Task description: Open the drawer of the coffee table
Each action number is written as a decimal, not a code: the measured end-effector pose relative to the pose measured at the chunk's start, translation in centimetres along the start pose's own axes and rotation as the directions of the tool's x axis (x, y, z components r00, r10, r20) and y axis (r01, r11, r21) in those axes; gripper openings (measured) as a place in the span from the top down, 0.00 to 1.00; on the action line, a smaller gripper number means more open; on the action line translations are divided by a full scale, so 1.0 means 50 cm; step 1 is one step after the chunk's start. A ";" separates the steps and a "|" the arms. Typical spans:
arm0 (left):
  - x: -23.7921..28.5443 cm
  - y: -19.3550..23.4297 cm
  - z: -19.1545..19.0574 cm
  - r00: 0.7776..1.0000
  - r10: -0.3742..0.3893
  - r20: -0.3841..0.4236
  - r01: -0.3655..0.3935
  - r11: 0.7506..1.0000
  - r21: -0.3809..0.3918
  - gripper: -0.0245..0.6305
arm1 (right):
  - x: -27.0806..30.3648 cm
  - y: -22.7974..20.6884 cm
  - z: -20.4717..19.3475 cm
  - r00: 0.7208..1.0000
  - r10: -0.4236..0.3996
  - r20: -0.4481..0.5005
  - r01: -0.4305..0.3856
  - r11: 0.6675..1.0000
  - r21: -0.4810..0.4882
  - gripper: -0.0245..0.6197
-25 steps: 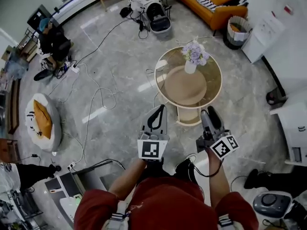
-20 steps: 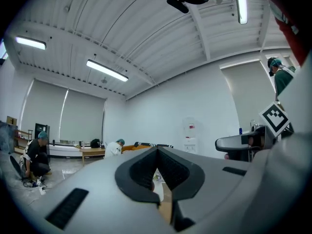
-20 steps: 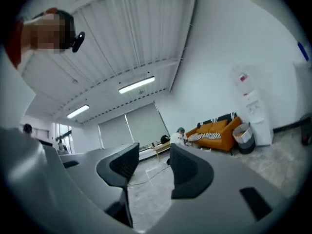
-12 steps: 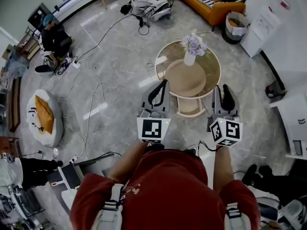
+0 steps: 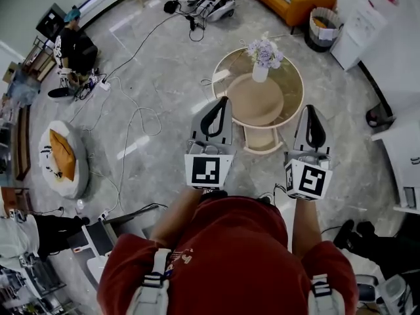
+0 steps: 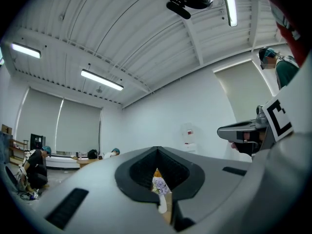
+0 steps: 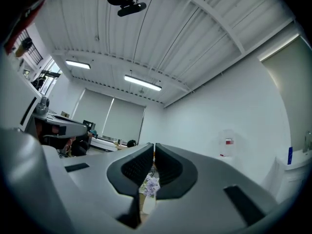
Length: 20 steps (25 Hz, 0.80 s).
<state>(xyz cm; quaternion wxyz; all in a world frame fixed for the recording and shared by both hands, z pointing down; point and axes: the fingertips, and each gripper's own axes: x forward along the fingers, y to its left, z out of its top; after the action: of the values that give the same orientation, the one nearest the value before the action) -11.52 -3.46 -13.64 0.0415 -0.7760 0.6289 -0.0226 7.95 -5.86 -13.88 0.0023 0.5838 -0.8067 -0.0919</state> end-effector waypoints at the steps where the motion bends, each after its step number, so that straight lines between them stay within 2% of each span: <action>1: 0.000 0.000 0.000 1.000 0.001 0.002 -0.001 1.000 0.003 0.94 | 0.000 0.001 -0.001 1.000 0.004 -0.003 -0.004 1.000 0.003 0.92; 20: -0.011 0.003 -0.016 1.000 0.018 -0.005 -0.018 1.000 0.003 0.94 | -0.001 0.022 -0.019 0.999 0.031 -0.028 -0.030 0.999 0.020 0.92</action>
<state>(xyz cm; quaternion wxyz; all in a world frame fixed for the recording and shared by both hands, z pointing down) -11.84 -2.99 -12.85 0.0412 -0.7702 0.6360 -0.0248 7.05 -5.61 -12.76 0.0093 0.5726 -0.8163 -0.0755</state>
